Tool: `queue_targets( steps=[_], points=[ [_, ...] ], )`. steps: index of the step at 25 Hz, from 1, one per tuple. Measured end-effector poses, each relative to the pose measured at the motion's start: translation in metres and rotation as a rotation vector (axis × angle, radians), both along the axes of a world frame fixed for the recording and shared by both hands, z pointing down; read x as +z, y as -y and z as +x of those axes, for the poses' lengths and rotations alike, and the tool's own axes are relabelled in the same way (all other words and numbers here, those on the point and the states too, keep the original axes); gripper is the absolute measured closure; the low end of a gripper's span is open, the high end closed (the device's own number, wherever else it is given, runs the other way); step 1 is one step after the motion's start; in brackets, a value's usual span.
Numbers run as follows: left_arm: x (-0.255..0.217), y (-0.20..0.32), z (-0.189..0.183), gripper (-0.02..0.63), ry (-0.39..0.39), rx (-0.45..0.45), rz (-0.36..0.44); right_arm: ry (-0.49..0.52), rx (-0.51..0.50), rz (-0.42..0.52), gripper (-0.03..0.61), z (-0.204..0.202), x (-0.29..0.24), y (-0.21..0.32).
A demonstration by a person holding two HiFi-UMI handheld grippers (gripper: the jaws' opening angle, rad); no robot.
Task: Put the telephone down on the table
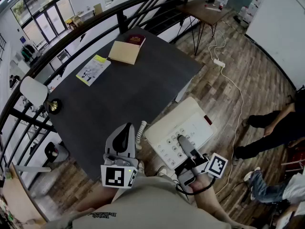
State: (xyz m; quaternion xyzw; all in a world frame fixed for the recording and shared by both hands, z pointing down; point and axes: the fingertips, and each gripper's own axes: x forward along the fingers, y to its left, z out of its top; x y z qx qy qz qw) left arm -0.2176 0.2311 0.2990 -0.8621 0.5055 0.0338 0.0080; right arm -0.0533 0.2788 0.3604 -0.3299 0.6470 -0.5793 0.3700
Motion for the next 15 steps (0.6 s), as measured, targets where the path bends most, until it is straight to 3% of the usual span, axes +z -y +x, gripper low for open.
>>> queue_targets(
  steps=[10,15],
  points=[
    [0.0007,0.0013,-0.0009,0.611,0.009,0.016,-0.011,-0.06,0.017,0.016,0.388,0.0031,-0.0028,-0.0008],
    [-0.0015,-0.0053,0.0054,0.611,0.018,0.021,-0.007,-0.022,0.023,-0.005,0.389,0.0099,0.0012,-0.0069]
  ],
)
